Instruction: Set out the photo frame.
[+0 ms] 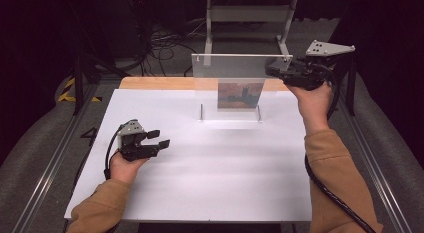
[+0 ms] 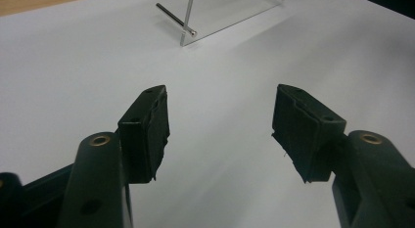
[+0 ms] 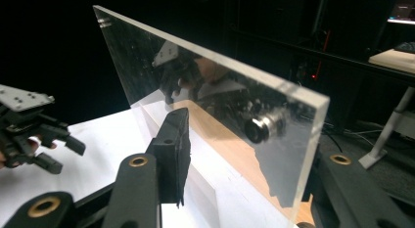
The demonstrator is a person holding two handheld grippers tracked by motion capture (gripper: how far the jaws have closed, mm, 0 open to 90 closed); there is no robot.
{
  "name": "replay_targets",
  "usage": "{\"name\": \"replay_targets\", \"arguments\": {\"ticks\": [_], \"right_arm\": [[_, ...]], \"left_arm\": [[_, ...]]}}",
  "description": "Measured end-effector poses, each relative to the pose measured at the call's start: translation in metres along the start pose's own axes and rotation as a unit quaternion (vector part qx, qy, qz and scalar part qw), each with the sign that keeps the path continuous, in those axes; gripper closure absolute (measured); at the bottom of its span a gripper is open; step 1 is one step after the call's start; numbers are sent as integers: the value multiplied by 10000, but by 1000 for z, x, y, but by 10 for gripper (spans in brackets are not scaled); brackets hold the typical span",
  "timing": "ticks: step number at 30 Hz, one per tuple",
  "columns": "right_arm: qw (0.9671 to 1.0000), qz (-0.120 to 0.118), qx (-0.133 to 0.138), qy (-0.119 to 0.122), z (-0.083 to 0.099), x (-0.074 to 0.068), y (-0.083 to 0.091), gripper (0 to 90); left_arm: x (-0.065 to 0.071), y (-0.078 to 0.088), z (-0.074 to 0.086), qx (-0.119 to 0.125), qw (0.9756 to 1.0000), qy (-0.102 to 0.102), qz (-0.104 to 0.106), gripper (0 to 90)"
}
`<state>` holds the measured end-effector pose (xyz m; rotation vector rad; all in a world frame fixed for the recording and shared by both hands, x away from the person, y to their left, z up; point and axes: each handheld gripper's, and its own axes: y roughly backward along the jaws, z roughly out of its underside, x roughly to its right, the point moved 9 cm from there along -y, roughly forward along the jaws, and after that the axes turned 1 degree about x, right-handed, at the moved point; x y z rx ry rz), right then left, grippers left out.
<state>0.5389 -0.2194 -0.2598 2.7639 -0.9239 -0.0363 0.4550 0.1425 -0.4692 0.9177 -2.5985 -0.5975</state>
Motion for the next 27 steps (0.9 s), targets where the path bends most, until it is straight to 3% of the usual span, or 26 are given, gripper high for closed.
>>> {"name": "replay_targets", "arguments": {"ticks": [3,4,11,27], "right_arm": [[9999,69,-41,-65,3,8,-5,520],[9999,80,-43,-79,4,10,-6,519],[9995,160,-43,-283,11,24,-14,516],[9980,366,28,-508,12,43,-30,497]], "left_arm": [[-2,-1,0,-3,10000,-90,-6,383],[0,-1,1,-4,10000,-12,40,383],[0,-2,2,-47,10000,-60,58,381],[2,-6,5,-122,9999,-55,73,379]]}}
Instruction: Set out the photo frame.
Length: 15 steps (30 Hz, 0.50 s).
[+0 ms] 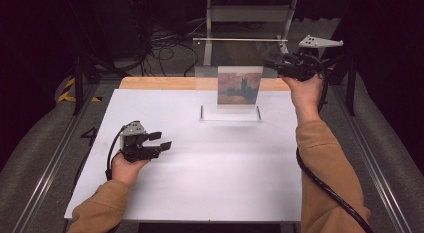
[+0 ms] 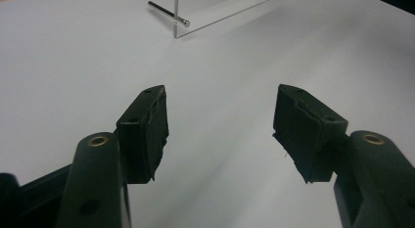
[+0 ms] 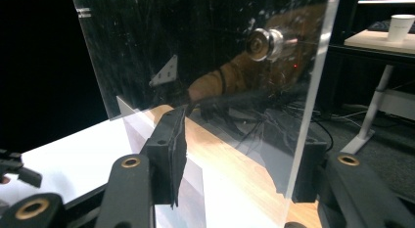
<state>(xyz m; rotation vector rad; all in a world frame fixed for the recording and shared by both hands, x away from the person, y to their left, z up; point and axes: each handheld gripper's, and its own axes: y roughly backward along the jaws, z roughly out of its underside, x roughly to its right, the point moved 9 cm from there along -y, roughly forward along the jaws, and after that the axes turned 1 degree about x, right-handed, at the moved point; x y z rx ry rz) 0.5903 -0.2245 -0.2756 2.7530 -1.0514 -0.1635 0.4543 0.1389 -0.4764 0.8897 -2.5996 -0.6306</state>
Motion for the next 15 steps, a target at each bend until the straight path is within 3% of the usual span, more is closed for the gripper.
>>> {"name": "replay_targets", "arguments": {"ticks": [5,12,14,15], "right_arm": [[10000,49,-13,-27,-1,6,-5,494],[9999,154,-32,-38,1,12,-12,480],[9998,166,-49,-75,2,14,-14,469],[9998,181,-65,-110,4,15,-15,457]], "left_arm": [[3,-2,2,-4,9999,102,45,379],[1,-2,3,-34,10000,-10,8,379],[3,-3,5,-29,9999,85,62,379],[3,-4,5,-60,10000,38,46,379]]}}
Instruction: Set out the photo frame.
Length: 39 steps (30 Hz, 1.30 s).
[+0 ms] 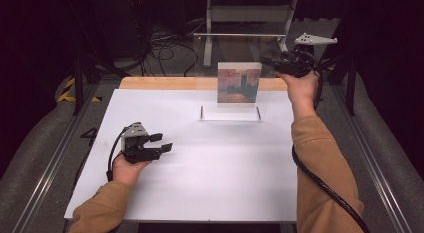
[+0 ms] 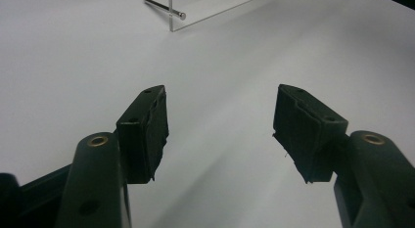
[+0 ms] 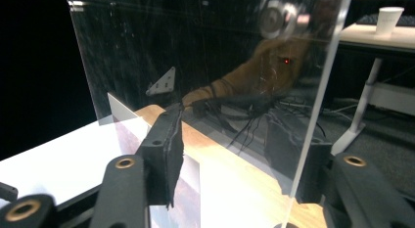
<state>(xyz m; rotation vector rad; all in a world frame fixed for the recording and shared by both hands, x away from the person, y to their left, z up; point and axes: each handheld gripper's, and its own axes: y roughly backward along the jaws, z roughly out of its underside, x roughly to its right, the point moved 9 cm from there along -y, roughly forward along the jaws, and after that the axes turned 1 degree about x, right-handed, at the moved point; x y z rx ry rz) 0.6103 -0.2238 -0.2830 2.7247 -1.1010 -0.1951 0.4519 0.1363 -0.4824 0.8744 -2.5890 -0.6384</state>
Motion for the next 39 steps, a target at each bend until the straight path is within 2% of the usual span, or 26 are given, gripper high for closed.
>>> {"name": "replay_targets", "arguments": {"ticks": [1,3,9,17,26,33,35,36,39], "right_arm": [[10000,30,-25,0,1,1,-1,438],[9999,90,-87,16,4,3,-4,412],[9997,164,-154,-34,9,7,-8,398],[9984,470,-309,-16,17,15,-14,278],[9984,477,-290,-42,17,17,-11,253],[9983,542,-224,-32,13,18,1,195],[9981,579,-223,-61,13,18,7,151],[9980,591,-226,-58,12,18,11,129],[9982,522,-298,-29,12,14,24,70]], "left_arm": [[0,0,0,-26,10000,-54,0,379],[2,-2,1,-10,10000,-24,31,379],[1,-1,1,-27,10000,-14,37,377],[1,0,1,-18,10000,-11,49,375],[2,0,1,-14,10000,27,61,374],[2,0,1,-11,10000,31,68,370],[3,1,0,15,10000,51,67,370],[2,2,-1,15,10000,-18,63,370],[3,4,-2,16,10000,-1,51,367]]}}
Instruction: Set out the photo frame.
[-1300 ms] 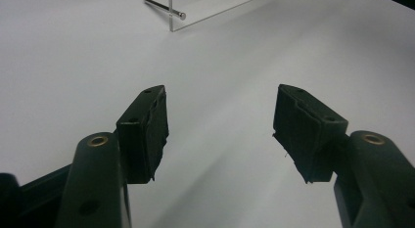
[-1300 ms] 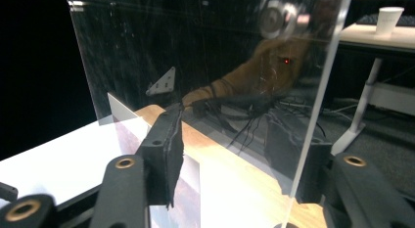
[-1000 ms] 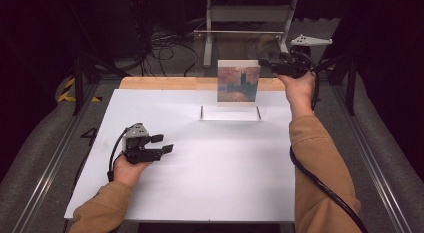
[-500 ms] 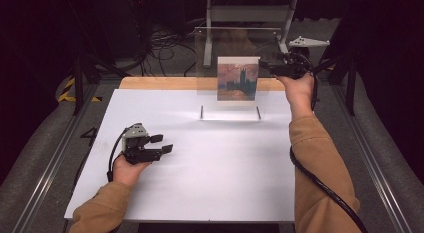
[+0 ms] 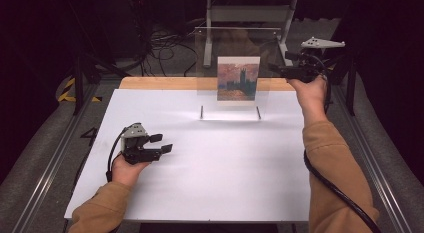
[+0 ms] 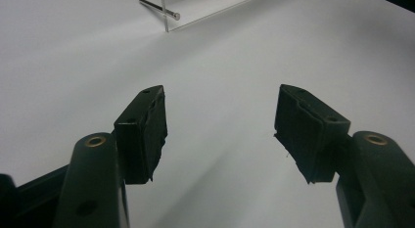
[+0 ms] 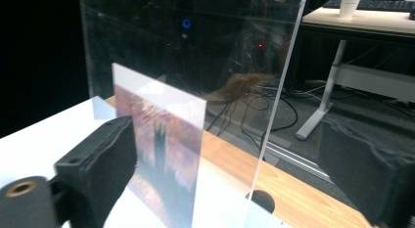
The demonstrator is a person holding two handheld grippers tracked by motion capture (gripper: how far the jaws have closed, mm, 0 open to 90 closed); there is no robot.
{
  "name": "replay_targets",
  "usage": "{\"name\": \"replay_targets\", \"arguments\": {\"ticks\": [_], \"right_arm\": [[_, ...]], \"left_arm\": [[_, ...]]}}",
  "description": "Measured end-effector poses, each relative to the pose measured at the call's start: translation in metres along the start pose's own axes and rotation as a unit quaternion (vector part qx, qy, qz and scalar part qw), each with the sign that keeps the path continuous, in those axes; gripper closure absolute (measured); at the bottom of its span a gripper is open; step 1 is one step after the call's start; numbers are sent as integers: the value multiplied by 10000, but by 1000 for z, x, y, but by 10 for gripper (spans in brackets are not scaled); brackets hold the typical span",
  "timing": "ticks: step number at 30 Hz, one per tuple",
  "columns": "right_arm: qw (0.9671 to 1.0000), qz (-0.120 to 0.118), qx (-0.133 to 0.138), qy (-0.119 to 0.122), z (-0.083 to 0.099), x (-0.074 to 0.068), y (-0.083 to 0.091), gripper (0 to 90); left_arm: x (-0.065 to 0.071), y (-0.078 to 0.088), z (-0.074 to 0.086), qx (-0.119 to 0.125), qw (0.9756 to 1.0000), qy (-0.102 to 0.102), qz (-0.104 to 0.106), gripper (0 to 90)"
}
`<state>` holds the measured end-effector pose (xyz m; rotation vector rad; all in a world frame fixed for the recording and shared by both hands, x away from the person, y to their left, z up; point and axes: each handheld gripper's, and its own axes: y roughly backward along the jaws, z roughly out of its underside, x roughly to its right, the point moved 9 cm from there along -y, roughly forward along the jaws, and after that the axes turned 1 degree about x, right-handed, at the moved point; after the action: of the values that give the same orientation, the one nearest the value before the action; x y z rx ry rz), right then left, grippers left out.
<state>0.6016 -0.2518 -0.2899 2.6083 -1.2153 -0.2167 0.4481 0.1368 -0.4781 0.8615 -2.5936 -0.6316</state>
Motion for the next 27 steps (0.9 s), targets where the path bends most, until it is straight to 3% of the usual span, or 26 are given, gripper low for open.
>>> {"name": "replay_targets", "arguments": {"ticks": [11,12,14,15,21,27], "right_arm": [[9984,-445,-26,360,0,-24,42,1],[9981,-487,-40,375,1,-27,46,0],[9970,-630,-47,438,7,-35,60,0],[9969,-651,-58,438,9,-37,64,0],[9955,-785,-73,520,23,-47,86,0],[9937,-953,-47,584,41,-64,107,0]], "left_arm": [[8,8,-2,35,9999,-96,50,336],[10,10,-2,44,10000,-27,55,332],[11,14,-4,77,9999,-119,31,314],[13,15,-4,95,9999,-30,86,311],[18,21,-4,117,9998,-18,129,294],[25,29,-5,150,9997,-147,141,285]]}}
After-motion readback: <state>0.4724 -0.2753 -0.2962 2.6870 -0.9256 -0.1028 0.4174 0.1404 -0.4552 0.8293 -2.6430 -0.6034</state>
